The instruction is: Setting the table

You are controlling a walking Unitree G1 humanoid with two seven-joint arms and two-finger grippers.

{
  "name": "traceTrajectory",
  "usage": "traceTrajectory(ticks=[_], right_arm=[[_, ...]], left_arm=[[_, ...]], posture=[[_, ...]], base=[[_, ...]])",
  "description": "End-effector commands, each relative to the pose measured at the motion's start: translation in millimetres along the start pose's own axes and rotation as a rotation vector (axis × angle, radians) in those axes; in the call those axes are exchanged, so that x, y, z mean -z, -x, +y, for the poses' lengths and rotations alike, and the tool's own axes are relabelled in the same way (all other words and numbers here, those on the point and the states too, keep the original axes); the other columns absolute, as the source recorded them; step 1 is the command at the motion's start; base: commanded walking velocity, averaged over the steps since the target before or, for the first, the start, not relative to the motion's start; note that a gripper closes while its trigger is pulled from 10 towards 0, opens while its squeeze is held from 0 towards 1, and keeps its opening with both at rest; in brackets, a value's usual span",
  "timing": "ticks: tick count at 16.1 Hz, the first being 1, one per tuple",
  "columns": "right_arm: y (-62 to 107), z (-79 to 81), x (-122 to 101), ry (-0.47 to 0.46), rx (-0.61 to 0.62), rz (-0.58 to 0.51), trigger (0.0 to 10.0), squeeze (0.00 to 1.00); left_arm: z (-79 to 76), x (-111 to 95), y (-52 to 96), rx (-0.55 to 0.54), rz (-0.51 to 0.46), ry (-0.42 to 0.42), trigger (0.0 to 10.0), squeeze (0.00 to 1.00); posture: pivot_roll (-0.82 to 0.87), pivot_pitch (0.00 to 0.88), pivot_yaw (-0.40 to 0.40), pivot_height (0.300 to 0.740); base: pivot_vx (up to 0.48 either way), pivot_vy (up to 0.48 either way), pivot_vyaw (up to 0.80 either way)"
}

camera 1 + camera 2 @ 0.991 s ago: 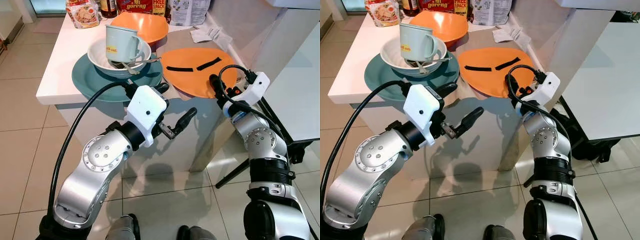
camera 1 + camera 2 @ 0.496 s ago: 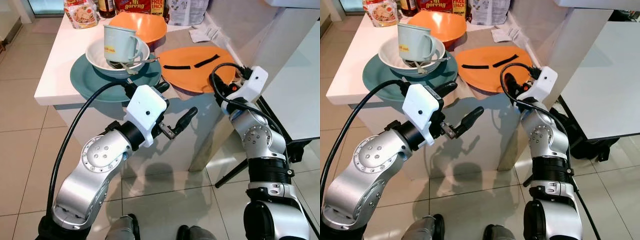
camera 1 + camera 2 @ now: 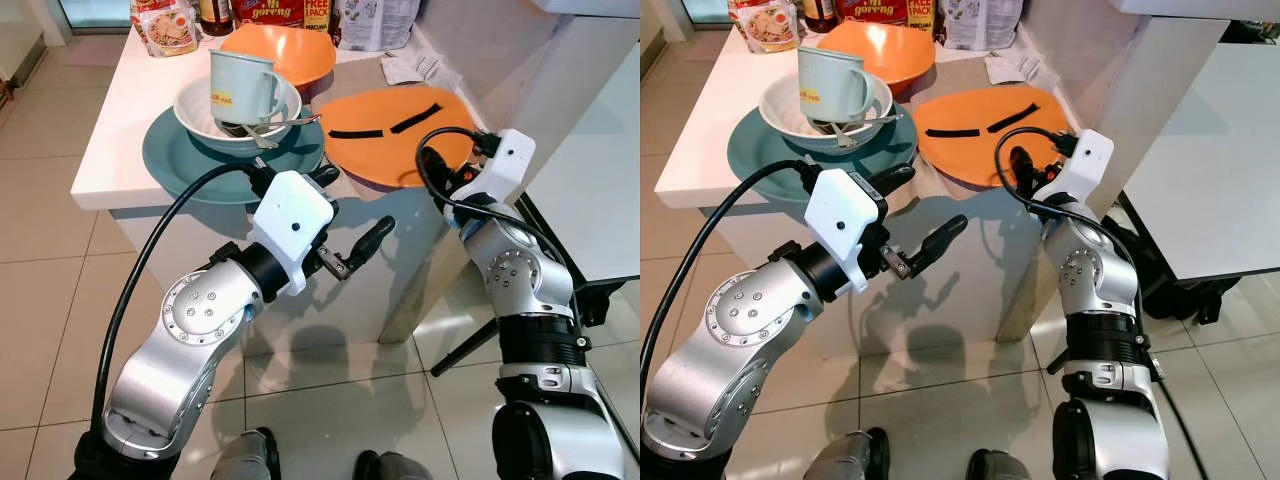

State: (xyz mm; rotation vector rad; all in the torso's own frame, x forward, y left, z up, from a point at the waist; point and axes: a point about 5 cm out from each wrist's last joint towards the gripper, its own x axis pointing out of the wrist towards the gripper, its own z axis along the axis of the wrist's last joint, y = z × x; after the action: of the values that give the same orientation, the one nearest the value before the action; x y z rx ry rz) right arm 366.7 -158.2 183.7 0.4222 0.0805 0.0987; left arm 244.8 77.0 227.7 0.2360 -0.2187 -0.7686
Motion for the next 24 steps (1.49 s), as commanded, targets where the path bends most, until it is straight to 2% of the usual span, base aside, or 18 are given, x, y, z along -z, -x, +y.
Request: traceTrajectory(ticks=[1,3,4,8,9,10,11,16,18,19,21,24], right_arm=[[0.2,-0.5,-10,0.038,0.025,-0.036,10.0,0.0],[0.8,-4.9,-9,0.013,0.053,-0.031,10.0,0.0],[1.9,-6.8,-8,0.002,0.055,-0.033,10.0,1.0],[2.6,-6.7,-10,-0.007,0.055,-0.037,10.0,1.0],[3.2,-6.7,-12,-0.026,0.058,-0.04,10.0,0.67],[4.2,-7.0,-13,-0.04,0.059,-0.044,10.0,0.07],[5.7,-7.5,-14,-0.047,0.058,-0.046,10.0,0.0],[9.4,-3.0,-7,-0.139,0.005,-0.027,10.0,0.0],[6.0,-1.3,-5,-0.242,-0.018,-0.017,10.0,0.0],[6.0,-1.3,-5,-0.242,-0.018,-0.017,10.0,0.0],[4.0,-3.7,-7,-0.313,-0.003,-0.02,10.0,0.0],[4.4,-5.9,-8,-0.336,0.002,-0.023,10.0,0.0]], left_arm=[[-4.1,-6,0.2,0.031,-0.018,-0.007,10.0,0.0],[-3.8,-6,-0.2,0.032,-0.018,-0.007,10.0,0.0],[-3.7,-6,-0.5,0.033,-0.019,-0.006,10.0,0.0],[-3.2,-6,-1.4,0.034,-0.019,-0.007,10.0,0.0],[-2.8,-5,-1.4,0.034,-0.018,-0.008,10.0,0.0],[-2.7,-5,-1.3,0.034,-0.017,-0.009,10.0,0.0],[-2.3,-5,-1.4,0.035,-0.017,-0.011,10.0,0.0],[-2.1,-6,-1.9,0.042,-0.016,-0.015,10.0,0.0],[-1.8,-6,-1.7,0.042,-0.015,-0.017,10.0,0.0],[-1.8,-6,-1.7,0.042,-0.015,-0.017,10.0,0.0],[-1.9,-6,-0.9,0.044,-0.013,-0.021,10.0,0.0],[-2.6,-6,-1.2,0.048,-0.014,-0.021,10.0,0.0]], posture=[[0.13,0.149,-0.032,0.74],[0.13,0.15,-0.031,0.74],[0.13,0.153,-0.03,0.74],[0.13,0.156,-0.029,0.74],[0.13,0.157,-0.028,0.74],[0.13,0.157,-0.028,0.74],[0.13,0.157,-0.023,0.74],[0.13,0.157,-0.016,0.74],[0.14,0.158,-0.016,0.74],[0.14,0.158,-0.016,0.74],[0.14,0.161,-0.015,0.74],[0.14,0.163,-0.014,0.74]], base=[[0.0,0.0,0.0],[0.0,0.0,0.0],[0.0,0.0,0.0],[0.0,0.0,0.0],[0.0,0.0,0.0],[0.0,0.0,0.0],[0.0,0.0,0.0],[0.0,0.0,0.0],[0.0,0.0,0.0],[0.0,0.0,0.0],[0.0,0.0,0.0],[0.0,0.0,0.0]])
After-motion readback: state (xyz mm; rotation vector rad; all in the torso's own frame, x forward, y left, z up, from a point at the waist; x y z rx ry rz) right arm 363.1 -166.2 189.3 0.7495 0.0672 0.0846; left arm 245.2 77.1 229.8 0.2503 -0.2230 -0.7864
